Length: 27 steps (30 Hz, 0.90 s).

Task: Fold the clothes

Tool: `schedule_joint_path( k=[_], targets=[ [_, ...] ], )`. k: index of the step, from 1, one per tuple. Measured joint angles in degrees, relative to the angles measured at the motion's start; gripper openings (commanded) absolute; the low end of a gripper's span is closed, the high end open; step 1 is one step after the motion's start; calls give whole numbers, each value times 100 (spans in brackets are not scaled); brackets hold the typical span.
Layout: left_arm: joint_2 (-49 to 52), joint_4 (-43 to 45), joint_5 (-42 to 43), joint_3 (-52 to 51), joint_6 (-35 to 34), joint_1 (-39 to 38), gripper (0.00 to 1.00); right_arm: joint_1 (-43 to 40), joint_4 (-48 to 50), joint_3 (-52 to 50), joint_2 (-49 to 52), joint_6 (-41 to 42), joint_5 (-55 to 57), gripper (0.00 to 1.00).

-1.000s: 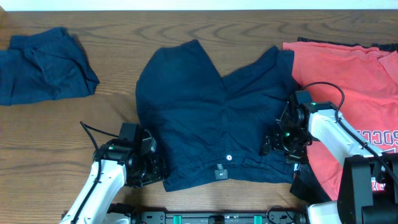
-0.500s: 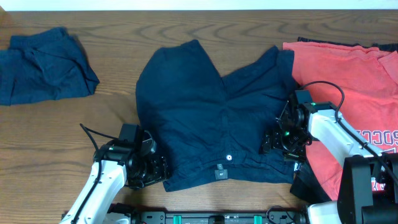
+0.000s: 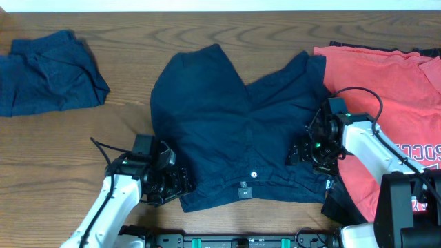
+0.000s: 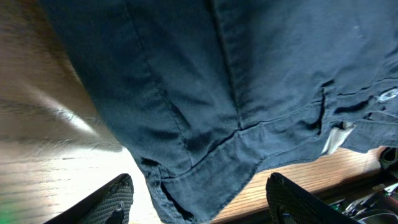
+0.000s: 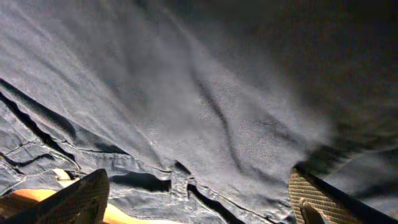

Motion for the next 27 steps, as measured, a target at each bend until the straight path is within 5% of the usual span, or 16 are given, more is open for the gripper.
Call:
schedule_joint_path(
  k=[6,16,19,23,27],
  targets=[
    [654,299,74,2,-4,-162,70,-240,-4,0,0,-107,4,81],
    [1104,522,579,142,-197,-442,71,-269,188,0,0,-212,0,81],
    [1128,553,636,142,-240,-448,70,-269,232,0,0,-302,2,72],
    [1143,575,660,142,-275,-450,69,-269,249,0,0,-404,4,35],
    [1150,581,660,142,-282,-450,69,-269,278,0,0,-437,0,28]
  ],
)
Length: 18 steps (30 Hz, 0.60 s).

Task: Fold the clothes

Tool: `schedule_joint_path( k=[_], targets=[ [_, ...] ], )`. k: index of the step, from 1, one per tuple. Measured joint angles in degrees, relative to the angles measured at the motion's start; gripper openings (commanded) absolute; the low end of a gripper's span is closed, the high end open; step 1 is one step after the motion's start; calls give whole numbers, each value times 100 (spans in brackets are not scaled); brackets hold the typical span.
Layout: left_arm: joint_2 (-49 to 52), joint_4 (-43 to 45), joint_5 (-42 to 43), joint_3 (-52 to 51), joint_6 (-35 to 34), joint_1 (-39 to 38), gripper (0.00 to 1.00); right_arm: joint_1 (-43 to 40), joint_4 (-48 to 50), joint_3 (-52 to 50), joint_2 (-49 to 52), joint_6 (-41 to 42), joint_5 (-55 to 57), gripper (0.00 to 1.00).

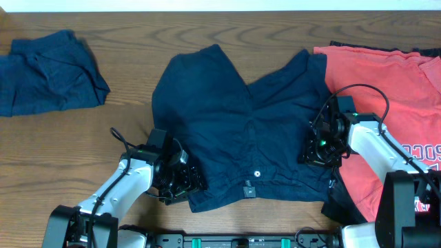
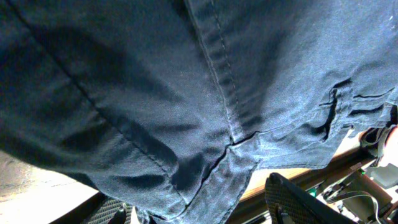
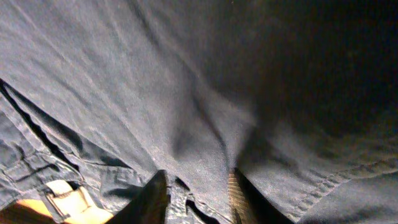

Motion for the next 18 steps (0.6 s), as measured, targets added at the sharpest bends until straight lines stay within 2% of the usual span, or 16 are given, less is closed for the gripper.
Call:
schedule_joint_path(
  k=[2,7,11,13,16,18],
  targets=[
    [0,-2,0,0,0,0,69,0,55,-2,0,0,0,33],
    [2,2,4,0,-2,0,70,0,330,-76,0,-4,-11,54],
    [4,11,17,0,-2,0,70,-2,560,-297,20,-28,-68,63],
    [4,33,26,0,-9,0,70,-17,590,-315,28,-55,-136,61],
    [4,118,70,-2,-15,-15,70,-68,608,-302,101,-92,-181,50],
    [4,120,72,-2,-17,-15,70,-90,669,-299,155,-116,-232,46]
  ],
)
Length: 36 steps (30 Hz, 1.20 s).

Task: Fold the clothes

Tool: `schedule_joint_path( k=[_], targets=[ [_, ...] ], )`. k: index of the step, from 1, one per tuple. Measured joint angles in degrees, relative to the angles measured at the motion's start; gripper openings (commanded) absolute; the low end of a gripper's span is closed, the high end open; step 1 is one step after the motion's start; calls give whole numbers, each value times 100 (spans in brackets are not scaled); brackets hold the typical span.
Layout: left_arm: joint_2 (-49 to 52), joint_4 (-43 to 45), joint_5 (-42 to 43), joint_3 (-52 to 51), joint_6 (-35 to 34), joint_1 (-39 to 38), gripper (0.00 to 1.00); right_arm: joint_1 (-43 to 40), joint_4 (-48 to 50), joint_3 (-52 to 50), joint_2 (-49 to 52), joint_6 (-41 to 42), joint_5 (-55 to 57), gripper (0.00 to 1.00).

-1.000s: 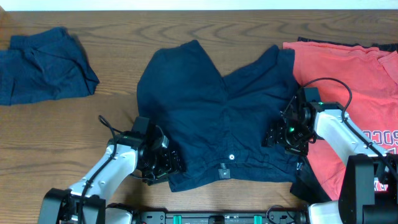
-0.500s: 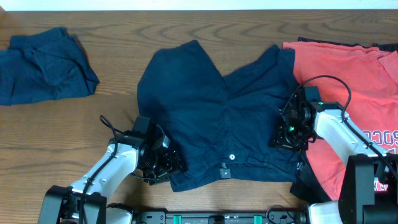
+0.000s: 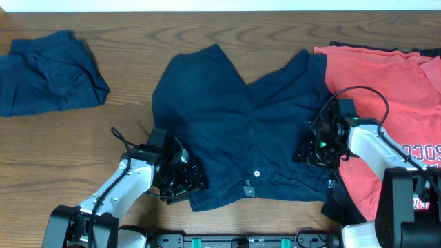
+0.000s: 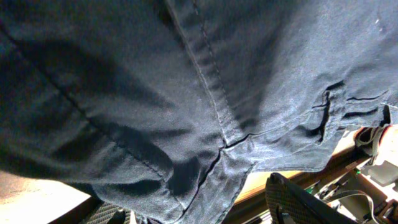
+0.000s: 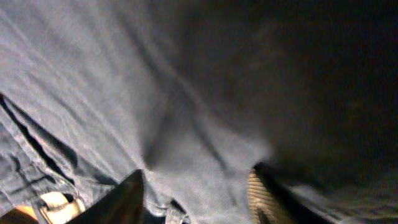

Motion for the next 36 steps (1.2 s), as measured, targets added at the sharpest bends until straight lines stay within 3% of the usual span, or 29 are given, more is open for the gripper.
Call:
schedule_joint_path(
  k=[4,9,11,17,21,23,24,26,31,36],
  targets=[
    [0,9,13,-2,0,0,70,2,334,0,66,-11,-229,45],
    [4,83,37,-2,0,-9,70,2,638,-9,149,-57,-415,27],
    [9,90,39,-2,0,-15,70,4,708,-7,188,-66,-437,26],
    [9,103,42,-2,-2,-15,70,4,717,98,291,-179,-415,12],
    [11,188,66,-2,0,-17,70,7,575,455,439,-186,-262,22],
    [11,199,76,-2,0,-17,70,7,280,894,507,-223,-175,34],
    [11,212,76,-2,0,-17,70,4,140,1130,518,-240,-153,45],
    [11,238,79,-2,0,-20,70,7,-343,1788,522,-317,-96,99],
    [11,289,81,-4,-2,-22,70,35,-1624,3141,501,-409,105,99],
    [11,356,83,-4,-2,-22,70,17,-1912,2973,474,-496,254,99]
  ],
)
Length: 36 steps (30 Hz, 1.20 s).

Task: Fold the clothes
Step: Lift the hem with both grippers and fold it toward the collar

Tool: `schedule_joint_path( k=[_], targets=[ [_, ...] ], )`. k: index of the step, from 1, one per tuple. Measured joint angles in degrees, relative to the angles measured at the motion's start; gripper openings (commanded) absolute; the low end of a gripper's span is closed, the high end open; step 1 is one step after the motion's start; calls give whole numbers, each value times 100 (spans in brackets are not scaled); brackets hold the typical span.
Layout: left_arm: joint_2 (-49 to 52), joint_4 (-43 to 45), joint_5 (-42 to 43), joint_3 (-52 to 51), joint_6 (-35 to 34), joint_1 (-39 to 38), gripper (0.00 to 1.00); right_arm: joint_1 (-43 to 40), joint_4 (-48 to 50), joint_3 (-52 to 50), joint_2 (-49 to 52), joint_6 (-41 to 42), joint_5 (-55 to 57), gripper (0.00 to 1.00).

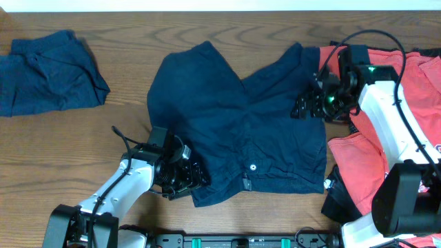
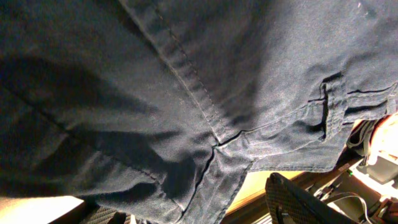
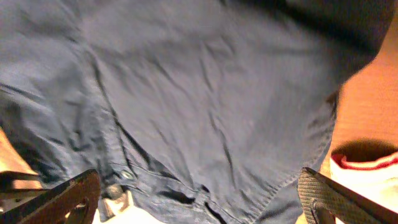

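Dark navy shorts (image 1: 227,117) lie spread on the table's middle, waistband toward the front, button (image 1: 253,167) facing up. My left gripper (image 1: 187,178) sits low at the waistband's front left corner. In the left wrist view its fingers (image 2: 298,199) stand wide apart, with the corner's hem (image 2: 205,180) lying between them. My right gripper (image 1: 308,107) hovers open over the shorts' right leg. In its wrist view the cloth (image 3: 205,93) lies below the spread fingers (image 3: 339,199), untouched.
A red T-shirt (image 1: 413,89) with white print covers the right side, partly under my right arm; a strip of bare wood (image 3: 373,93) separates it from the shorts. A crumpled blue garment (image 1: 48,72) lies at the far left back. Dark cloth (image 1: 341,200) sits at the front right.
My right gripper has let go of the shorts' right side, opened wide, and now sits higher and farther back, by the right leg. The shorts shifted slightly left, off the red shirt. Left gripper stayed.
Both grippers were open at the waistband's two ends. Then the left one stood over the front left corner and the right one was pinched on cloth at the right side. It loosened, and now it hovers open over the right leg.
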Motion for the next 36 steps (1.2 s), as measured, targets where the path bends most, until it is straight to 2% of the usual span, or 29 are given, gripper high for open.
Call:
schedule_joint_path(
  k=[9,19,25,28,29,30,31,33,35,36],
  targets=[
    [0,7,2,0,2,0,70,-345,719,-1506,7,70,48,99],
    [0,15,11,-2,0,0,70,-1349,811,-1805,9,111,-149,99],
    [0,22,13,-2,0,0,70,-1379,1123,-2164,9,111,-234,99],
    [0,22,15,-2,2,0,70,-1241,1311,-2299,-90,131,-280,89],
    [0,22,15,-2,0,0,70,-1174,1381,-2356,-125,146,-293,81],
    [0,22,15,-2,0,0,70,-1110,1451,-2415,-142,136,-339,69],
    [0,22,15,-2,0,0,70,-1038,1510,-2472,-142,129,-411,62],
    [0,24,15,-2,0,0,70,-863,1633,-2570,-142,179,-516,58],
    [0,24,15,-2,0,0,68,-697,1720,-2608,-142,199,-577,41],
    [0,26,15,-2,-2,0,61,-623,1797,-2629,-140,199,-584,30]
  ],
)
